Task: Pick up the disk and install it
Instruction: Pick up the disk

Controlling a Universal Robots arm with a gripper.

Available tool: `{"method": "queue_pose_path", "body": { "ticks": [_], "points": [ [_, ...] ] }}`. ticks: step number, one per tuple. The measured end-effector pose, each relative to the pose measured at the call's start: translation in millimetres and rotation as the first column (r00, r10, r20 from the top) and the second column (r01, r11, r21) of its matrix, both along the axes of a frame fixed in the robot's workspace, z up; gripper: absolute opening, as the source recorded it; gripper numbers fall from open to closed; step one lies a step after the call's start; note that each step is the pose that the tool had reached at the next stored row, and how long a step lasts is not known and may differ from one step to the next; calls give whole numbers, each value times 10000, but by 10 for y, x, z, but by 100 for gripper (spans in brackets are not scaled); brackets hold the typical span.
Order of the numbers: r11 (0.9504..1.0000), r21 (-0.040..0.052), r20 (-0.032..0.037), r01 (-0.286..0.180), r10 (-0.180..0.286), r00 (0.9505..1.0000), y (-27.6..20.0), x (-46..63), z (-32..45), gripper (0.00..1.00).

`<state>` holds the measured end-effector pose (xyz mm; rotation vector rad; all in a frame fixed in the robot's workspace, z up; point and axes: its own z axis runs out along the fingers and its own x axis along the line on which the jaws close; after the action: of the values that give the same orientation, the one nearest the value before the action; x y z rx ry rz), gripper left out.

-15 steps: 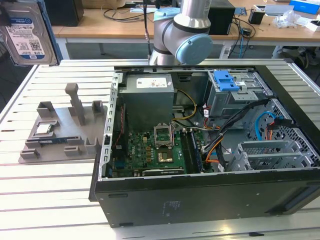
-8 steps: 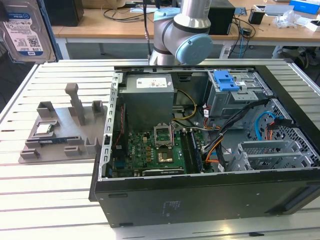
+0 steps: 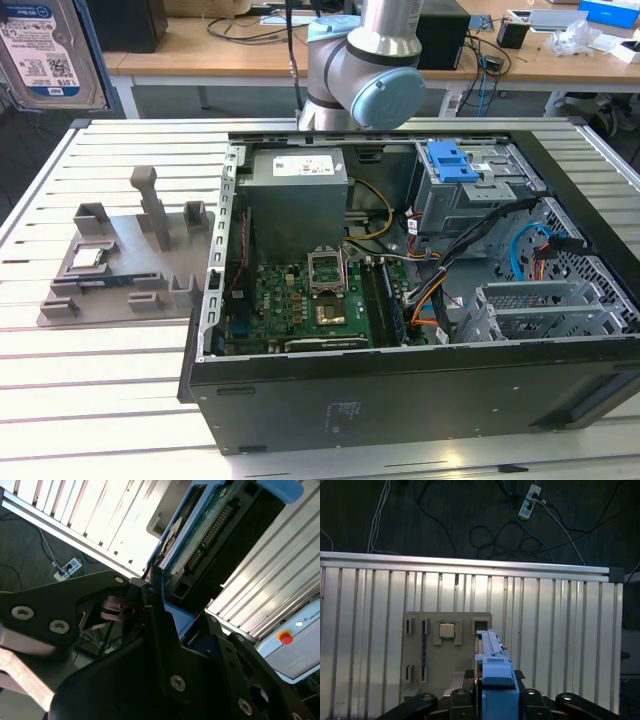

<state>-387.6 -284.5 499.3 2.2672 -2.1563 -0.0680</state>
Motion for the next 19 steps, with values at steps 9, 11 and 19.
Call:
{"method": "queue_pose_path", "body": {
  "ticks": [9, 11, 19],
  "points": [
    [10000, 0, 0, -1, 1, 10000, 0, 0, 140, 37],
    [10000, 0, 0, 0, 0, 10000, 0, 0, 177, 37],
    [10000, 0, 1, 0, 0, 10000, 1, 0, 324, 37]
  ]
}}
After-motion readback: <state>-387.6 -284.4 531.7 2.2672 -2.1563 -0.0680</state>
